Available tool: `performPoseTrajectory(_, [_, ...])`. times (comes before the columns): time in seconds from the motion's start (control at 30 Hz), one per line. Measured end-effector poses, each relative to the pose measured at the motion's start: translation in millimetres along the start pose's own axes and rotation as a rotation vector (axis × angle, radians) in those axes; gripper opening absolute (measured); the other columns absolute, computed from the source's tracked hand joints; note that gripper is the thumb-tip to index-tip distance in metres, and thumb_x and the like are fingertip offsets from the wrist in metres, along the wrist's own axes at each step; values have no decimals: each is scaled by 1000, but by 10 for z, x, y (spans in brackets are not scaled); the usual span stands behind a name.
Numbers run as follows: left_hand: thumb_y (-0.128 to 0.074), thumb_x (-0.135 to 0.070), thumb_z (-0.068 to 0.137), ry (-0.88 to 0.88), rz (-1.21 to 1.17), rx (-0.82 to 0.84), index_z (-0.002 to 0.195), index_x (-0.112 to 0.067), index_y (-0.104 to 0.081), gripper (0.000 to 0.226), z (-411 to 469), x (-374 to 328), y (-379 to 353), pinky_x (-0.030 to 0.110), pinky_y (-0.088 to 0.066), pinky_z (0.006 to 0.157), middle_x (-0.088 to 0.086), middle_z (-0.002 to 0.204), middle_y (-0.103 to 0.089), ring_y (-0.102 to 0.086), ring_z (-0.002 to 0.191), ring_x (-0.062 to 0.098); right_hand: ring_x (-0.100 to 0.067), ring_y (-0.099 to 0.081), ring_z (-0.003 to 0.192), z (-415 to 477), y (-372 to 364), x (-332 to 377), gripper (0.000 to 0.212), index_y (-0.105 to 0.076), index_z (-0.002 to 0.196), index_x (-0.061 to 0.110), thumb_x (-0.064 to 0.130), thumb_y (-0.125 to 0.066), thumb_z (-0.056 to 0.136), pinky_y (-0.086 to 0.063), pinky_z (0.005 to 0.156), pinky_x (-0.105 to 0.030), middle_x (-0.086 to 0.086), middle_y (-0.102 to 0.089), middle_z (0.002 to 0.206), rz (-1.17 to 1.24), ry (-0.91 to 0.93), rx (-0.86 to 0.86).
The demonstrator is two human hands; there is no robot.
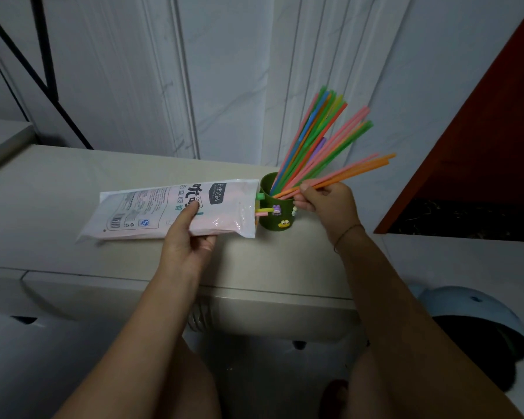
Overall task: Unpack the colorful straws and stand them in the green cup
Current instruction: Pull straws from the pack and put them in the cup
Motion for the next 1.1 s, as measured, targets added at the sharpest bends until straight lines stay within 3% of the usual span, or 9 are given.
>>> performPoseTrajectory(0.2, [-61, 3, 84, -10, 8, 6, 103, -15, -62, 26, 6, -14, -27, 38, -60, 69, 4, 84, -76, -74, 78, 18, -7, -66, 54, -128, 268, 178, 9, -61, 92, -4, 3, -61, 87, -56, 57, -19, -10, -64, 70, 74, 125, -155])
performPoseTrajectory(0.37, [-62, 3, 84, -9, 16, 17, 109, -14, -62, 31, 9, -1, -60, 42, -58, 79, 4, 90, -76, -71, 93, 20, -7, -66, 54, -96, 295, 275, 4, -62, 87, -1, 3, -62, 86, -57, 59, -21, -10, -63, 67, 47, 180, -209])
performPoseTrajectory(0.53, [-62, 4, 83, -18, 24, 29, 107, -15, -62, 30, 1, -2, -110, 44, -56, 82, 4, 89, -76, -70, 94, 20, -8, -66, 50, 80, 115, 227, 7, -64, 82, 0, -2, -58, 86, -57, 58, -20, -9, -65, 66, -37, 125, -119])
performPoseTrajectory(0.63, [-62, 3, 83, -19, 25, 31, 105, -14, -63, 28, 2, 4, -115, 45, -55, 83, 4, 90, -76, -70, 97, 20, -10, -67, 55, 93, 96, 159, 4, -62, 88, -2, -3, -60, 84, -57, 59, -19, -17, -66, 78, 18, 91, -107])
performPoseTrajectory(0.7, [-62, 3, 83, -17, 27, 33, 103, -14, -63, 26, 3, 9, -110, 44, -55, 84, 4, 88, -76, -69, 97, 20, -15, -65, 60, 33, 152, 68, 15, -56, 96, -4, -5, -62, 82, -55, 57, -17, -23, -61, 86, 91, 46, -143])
performPoseTrajectory(0.83, [-62, 3, 84, -19, 44, 41, 103, -14, -63, 26, -9, 35, -103, 44, -56, 84, 3, 87, -76, -70, 95, 20, -9, -59, 48, -197, 277, -169, 14, -54, 98, -1, -2, -58, 84, -52, 48, -16, -11, -59, 70, 43, -62, -209])
performPoseTrajectory(0.97, [-62, 3, 83, -19, 58, 43, 115, -14, -61, 36, -25, 95, -105, 45, -52, 93, 6, 105, -73, -68, 105, 23, -15, -54, 54, -454, -37, -368, 7, -59, 86, 8, 7, -53, 90, -47, 44, -19, -9, -56, 68, 99, -197, -27])
performPoseTrajectory(1.1, [-62, 3, 84, -12, 68, 41, 115, -14, -60, 36, -47, 159, -121, 45, -56, 83, 6, 96, -75, -71, 94, 21, -11, -54, 52, -580, -412, -257, 14, -59, 102, -1, 5, -56, 90, -48, 47, -20, -11, -59, 72, 183, -167, 141])
Point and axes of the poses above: each hand's wrist, its own z-axis towards the middle knuckle, its own y-axis out of the back of the hand, x = y × z, the point moved 10 cm from there along z, towards the middle knuckle
